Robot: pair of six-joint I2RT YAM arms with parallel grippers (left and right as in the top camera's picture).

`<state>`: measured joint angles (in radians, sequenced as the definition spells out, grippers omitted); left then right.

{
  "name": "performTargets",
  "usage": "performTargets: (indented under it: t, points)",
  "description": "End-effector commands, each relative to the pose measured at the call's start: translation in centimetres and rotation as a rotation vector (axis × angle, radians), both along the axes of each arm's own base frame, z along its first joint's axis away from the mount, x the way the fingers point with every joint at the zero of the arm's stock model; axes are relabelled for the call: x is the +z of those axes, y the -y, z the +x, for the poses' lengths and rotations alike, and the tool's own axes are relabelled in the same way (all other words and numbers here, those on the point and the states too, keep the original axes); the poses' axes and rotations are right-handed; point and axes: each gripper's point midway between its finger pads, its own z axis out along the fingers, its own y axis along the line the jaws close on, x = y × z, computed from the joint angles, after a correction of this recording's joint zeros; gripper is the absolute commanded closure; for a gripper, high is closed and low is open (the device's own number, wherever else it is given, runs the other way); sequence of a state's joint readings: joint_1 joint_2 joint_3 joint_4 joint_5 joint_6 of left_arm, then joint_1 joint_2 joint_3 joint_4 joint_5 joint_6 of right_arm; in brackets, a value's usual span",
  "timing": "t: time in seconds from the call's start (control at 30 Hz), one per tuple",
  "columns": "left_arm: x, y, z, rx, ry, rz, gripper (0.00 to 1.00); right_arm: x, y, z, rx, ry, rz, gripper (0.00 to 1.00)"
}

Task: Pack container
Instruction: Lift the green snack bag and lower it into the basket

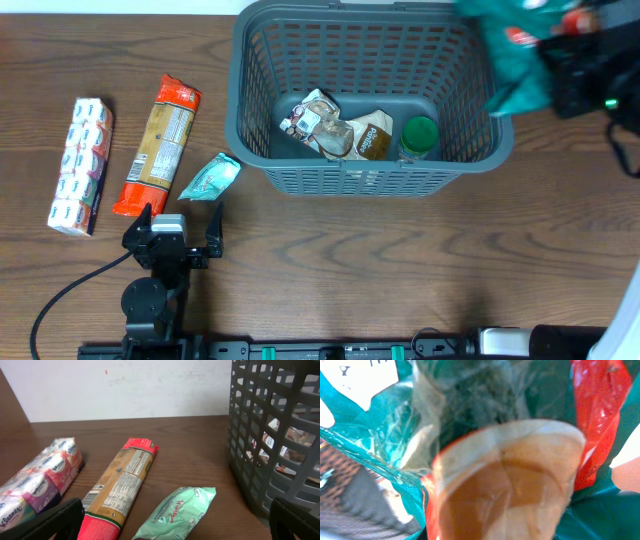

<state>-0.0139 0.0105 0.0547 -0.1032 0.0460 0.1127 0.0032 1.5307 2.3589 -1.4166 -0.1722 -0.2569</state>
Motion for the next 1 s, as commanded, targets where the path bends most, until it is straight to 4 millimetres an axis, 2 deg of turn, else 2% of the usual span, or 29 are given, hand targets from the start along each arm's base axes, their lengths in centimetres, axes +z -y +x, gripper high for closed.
performTargets:
  t: [0.0, 0.23, 0.43, 0.7, 0.97]
  points:
    - [-1.5, -0.2, 0.0, 0.008, -0.034, 0.015, 0.01, 1.1, -4.1, -0.9, 0.141, 0.041, 0.006, 0.98]
    - [-1.5, -0.2, 0.0, 0.008, -0.034, 0.015, 0.02, -1.8, -10.9, -0.5, 0.351, -0.042, -0.041, 0.98]
    - [-1.5, -0.2, 0.0, 0.008, -0.034, 0.015, 0.01, -6.7, -15.0, 0.8, 0.447, -0.185, -0.108, 0.98]
    - [-1.5, -0.2, 0.0, 0.008, -0.034, 0.015, 0.01, -13.8, -18.7, 2.7, 0.56, -0.368, -0.205, 0.98]
    - [-1.5, -0.2, 0.0, 0.008, -0.034, 0.015, 0.01, -19.2, -20.2, 4.4, 0.594, -0.494, -0.25, 0.98]
